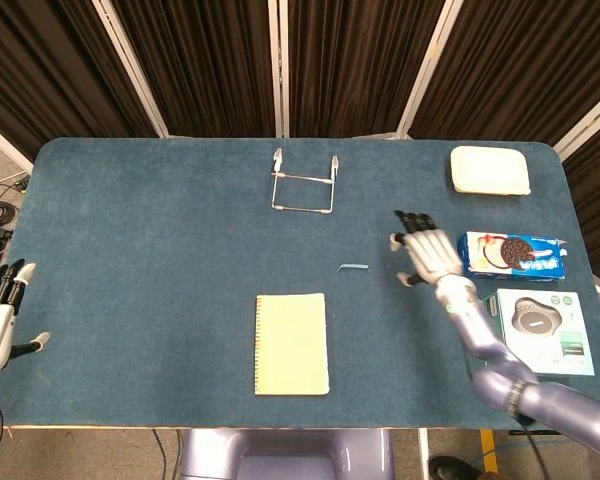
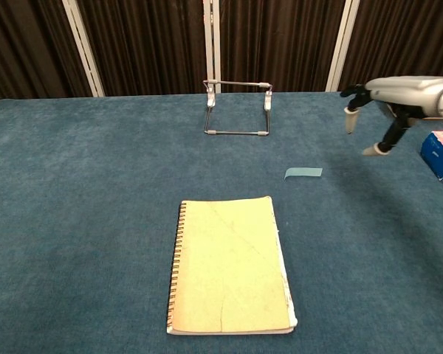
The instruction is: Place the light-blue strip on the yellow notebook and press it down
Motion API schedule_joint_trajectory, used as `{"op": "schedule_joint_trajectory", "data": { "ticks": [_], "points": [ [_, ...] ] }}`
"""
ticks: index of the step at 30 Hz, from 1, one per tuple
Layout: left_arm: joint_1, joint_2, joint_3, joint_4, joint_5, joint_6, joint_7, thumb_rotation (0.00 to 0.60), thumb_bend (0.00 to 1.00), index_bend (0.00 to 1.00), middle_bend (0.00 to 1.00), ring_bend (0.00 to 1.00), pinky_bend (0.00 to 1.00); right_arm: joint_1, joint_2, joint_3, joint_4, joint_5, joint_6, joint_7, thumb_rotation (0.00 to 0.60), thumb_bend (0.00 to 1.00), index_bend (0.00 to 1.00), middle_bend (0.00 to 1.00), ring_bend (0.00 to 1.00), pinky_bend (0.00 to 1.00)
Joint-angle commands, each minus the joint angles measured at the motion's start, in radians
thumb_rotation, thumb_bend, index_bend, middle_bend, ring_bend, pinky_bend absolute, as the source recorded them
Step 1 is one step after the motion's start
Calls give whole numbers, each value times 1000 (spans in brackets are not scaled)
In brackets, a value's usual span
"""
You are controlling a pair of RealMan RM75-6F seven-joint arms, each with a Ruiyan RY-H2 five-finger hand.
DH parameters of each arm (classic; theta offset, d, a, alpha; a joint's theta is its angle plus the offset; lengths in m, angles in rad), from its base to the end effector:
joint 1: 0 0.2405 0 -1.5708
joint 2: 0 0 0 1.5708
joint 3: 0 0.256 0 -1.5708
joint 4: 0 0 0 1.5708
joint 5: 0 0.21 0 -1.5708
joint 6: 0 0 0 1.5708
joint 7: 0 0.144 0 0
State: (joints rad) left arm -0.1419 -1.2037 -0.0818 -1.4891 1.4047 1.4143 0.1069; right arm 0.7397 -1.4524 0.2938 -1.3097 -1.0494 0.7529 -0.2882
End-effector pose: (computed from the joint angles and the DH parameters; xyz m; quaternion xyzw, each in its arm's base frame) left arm -0.3306 0.2074 0.1446 -0.6047 -0.3629 -0.3370 0.6237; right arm -0.1924 -0.4005 0.0332 0.7207 -0.3976 0.3194 0.4696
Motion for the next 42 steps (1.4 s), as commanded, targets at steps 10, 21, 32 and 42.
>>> {"op": "schedule_joint_trajectory", "data": {
  "ticks": [10,21,32,42],
  "points": [
    [-14,-13,-8,20,-35,-36,11,600,0,0,0,0,0,142,-207,-16,211,91,-61,-53,600,245,484,0,0,0],
    [-16,-7,-8,17,-37,-37,-4,600,0,0,0,0,0,149,-257,-50,279,106,-57,-48,600,282,495,0,0,0],
    [-19,-5,-11,11,-41,-39,-10,600,0,0,0,0,0,156,-297,-81,360,84,-57,-62,600,316,513,0,0,0],
    [-25,-7,-11,12,-41,-44,-8,600,0,0,0,0,0,158,-306,-77,379,81,-67,-43,600,405,612,0,0,0]
  ]
}}
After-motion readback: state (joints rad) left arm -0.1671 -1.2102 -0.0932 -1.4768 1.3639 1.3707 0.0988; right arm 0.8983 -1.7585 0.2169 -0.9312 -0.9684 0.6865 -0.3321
